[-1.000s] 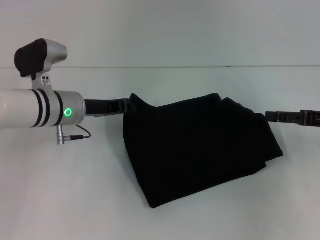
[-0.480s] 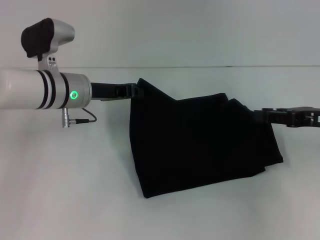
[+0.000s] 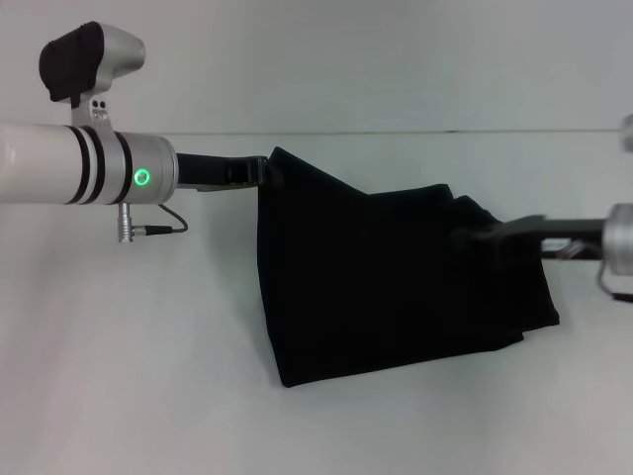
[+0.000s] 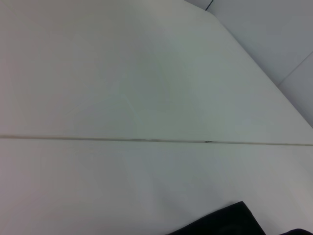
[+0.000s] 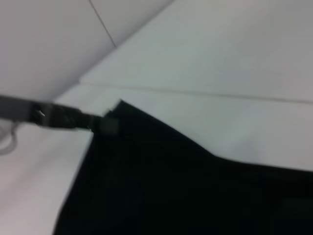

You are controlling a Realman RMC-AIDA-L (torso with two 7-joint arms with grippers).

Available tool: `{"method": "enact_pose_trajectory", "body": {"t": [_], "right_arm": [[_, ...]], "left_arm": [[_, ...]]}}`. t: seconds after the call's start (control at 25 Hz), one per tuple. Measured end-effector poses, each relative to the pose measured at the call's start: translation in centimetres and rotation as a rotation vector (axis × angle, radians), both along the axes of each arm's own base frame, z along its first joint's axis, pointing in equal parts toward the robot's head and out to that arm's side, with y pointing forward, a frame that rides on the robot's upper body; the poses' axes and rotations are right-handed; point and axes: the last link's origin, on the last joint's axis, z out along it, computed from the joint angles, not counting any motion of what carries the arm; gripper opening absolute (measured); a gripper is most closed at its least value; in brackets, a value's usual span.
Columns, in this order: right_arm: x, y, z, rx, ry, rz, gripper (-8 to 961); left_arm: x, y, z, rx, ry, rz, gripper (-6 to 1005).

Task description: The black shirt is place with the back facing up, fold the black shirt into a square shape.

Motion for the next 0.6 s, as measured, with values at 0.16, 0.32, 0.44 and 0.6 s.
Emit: {"method": "enact_pose_trajectory", "body": {"t": [0.16, 0.32, 0.44, 0.6], "right_arm": [[-0.2, 0.2, -2.0, -0.012, -0.077, 0.007, 58], [0.3, 0.6, -2.5, 0.019, -0.138, -0.004, 6], [1.1, 0.8, -2.4, 0.055, -0.165, -0.027, 3], [2.1, 0.9, -1.9, 0.106, -0.177, -0.058, 4]], "left_arm": [[0.0, 0.1, 0.1, 0.001, 0.003, 0.000, 59], [0.0, 0.1, 0.2, 0.001, 0.004, -0.001, 65], [0.1, 0.2, 0.3, 0.001, 0.007, -0.006, 69], [0.2, 0.3, 0.3, 0.001, 0.011, -0.008, 75]]}}
